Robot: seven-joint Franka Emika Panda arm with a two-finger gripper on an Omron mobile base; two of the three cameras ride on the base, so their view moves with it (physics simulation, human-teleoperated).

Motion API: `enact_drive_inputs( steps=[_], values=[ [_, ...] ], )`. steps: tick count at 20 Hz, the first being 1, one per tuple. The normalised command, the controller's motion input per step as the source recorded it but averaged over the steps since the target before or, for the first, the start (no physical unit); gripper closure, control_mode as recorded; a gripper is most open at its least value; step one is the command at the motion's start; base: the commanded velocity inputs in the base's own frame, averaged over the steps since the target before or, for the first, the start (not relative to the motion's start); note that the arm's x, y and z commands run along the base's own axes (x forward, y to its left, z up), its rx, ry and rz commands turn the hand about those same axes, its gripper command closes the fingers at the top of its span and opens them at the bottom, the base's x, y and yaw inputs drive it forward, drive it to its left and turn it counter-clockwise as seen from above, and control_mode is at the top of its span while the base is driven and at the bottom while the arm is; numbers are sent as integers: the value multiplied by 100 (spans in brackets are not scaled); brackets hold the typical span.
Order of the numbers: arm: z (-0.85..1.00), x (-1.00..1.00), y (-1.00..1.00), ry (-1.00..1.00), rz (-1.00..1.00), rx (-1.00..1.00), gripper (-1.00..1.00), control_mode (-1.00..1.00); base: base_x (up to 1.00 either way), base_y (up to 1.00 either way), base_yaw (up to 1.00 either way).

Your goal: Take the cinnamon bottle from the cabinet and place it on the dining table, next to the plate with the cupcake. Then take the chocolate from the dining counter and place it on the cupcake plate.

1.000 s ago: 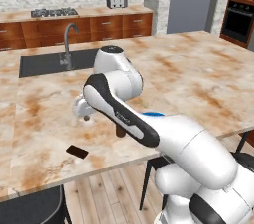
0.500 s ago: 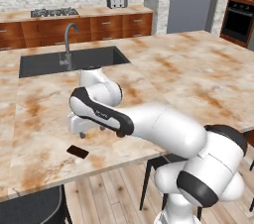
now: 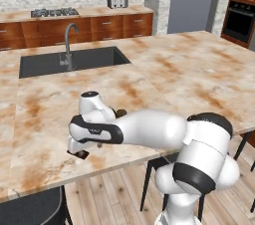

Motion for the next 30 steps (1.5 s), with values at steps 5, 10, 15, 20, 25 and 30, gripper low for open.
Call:
enact_drive_inputs(
  steps=[5,10,15,20,25,30],
  values=[
    [-30,44,29,-5,1,0,-100,-100,0,0,0],
    [-24,30,14,-1,0,-1,-100,-100,0,0,0],
    [-31,22,23,0,1,-1,-100,-100,0,0,0],
    [-19,33,17,-2,0,-2,-100,-100,0,0,0],
    [-28,13,5,0,0,-5,-100,-100,0,0,0],
    [-51,-2,1,0,0,-3,100,-100,0,0,0]
  ],
)
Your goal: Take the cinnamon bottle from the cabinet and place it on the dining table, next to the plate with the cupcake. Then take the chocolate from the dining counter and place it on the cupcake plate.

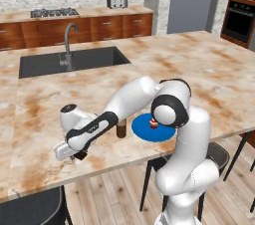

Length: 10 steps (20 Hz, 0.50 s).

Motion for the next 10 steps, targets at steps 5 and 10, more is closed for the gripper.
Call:
enact_drive_inputs(
  steps=[5,10],
  values=[
    [-35,-6,-25,0,0,0,100,-100,0,0,0],
    [66,-17,-70,1,-1,3,100,-100,0,0,0]
  ],
)
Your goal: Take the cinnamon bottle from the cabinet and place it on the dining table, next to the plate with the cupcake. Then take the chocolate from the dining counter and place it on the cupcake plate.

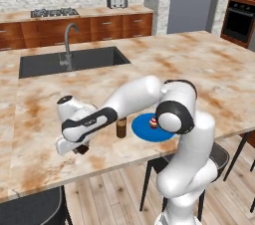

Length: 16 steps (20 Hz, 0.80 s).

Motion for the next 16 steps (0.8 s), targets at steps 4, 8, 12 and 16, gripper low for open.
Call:
enact_drive_inputs(
  steps=[4,8,12,16],
  values=[
    [92,-28,-100,0,-4,3,100,-100,0,0,0],
    [87,-37,-100,0,0,10,100,-100,0,0,0],
    [79,-54,-100,0,0,9,100,-100,0,0,0],
    [64,-51,-100,0,0,7,100,-100,0,0,0]
  ],
)
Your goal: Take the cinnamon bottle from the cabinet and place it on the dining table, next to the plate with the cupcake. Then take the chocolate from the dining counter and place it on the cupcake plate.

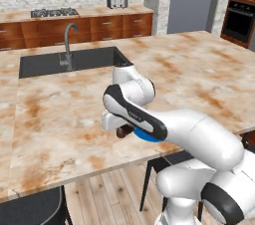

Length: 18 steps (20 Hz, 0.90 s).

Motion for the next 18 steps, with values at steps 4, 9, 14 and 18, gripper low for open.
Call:
enact_drive_inputs(
  steps=[4,9,14,18],
  values=[
    [35,-29,-100,0,0,1,100,-100,0,0,0],
    [5,-3,-100,0,0,0,100,-100,0,0,0],
    [-1,23,-84,0,6,0,100,-100,0,0,0],
    [-16,64,-47,0,18,-2,100,-100,0,0,0]
  ],
)
